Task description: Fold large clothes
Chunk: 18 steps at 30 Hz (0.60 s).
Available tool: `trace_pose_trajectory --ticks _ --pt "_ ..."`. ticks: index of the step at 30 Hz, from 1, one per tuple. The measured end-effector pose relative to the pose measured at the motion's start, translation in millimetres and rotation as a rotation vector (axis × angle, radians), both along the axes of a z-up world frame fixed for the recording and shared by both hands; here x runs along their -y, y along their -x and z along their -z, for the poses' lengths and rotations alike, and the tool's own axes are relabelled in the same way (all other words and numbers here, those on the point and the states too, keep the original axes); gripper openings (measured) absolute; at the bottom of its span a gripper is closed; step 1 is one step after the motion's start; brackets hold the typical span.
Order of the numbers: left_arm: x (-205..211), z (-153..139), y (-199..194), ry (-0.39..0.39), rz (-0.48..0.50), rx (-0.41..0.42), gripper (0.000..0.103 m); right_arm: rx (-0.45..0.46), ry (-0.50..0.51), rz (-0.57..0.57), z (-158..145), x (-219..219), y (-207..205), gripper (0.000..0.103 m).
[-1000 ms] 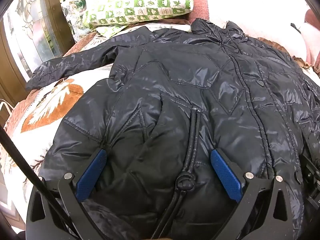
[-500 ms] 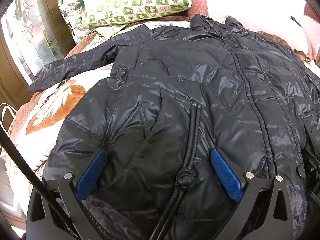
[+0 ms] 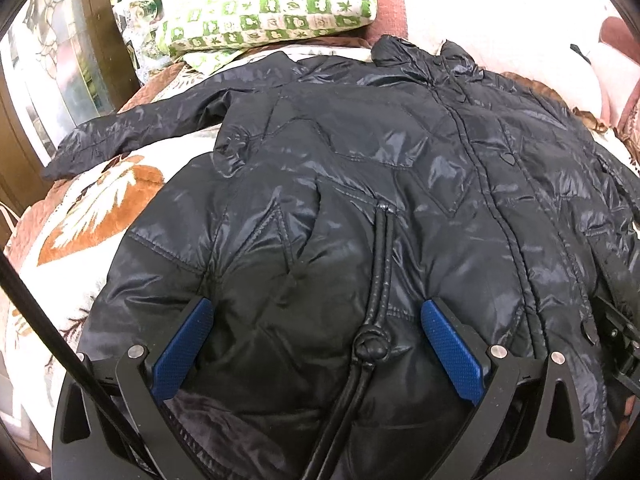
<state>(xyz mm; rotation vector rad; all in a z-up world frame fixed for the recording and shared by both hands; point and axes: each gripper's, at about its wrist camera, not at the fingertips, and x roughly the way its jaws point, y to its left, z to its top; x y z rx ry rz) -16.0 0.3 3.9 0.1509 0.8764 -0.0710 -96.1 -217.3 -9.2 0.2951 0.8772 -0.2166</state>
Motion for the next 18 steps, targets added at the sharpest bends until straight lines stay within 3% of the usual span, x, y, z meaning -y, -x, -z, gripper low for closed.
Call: trace_pose_trajectory --ticks 3,8,12,18 --pt "1 -2 2 -0.010 0.006 0.005 0.103 0.012 0.005 0.004 1 -2 0 0.103" --pt "-7 -4 -4 0.071 0.007 -0.028 0.103 0.023 -0.002 0.005 0 0 3 0.103" --pt "9 -1 -5 -0.054 -0.014 -0.049 0.103 0.025 -0.004 0.005 0 0 4 0.103" --pt "11 -2 0 -0.112 0.038 -0.016 0.103 0.021 -0.009 0.003 -2 0 3 0.103"
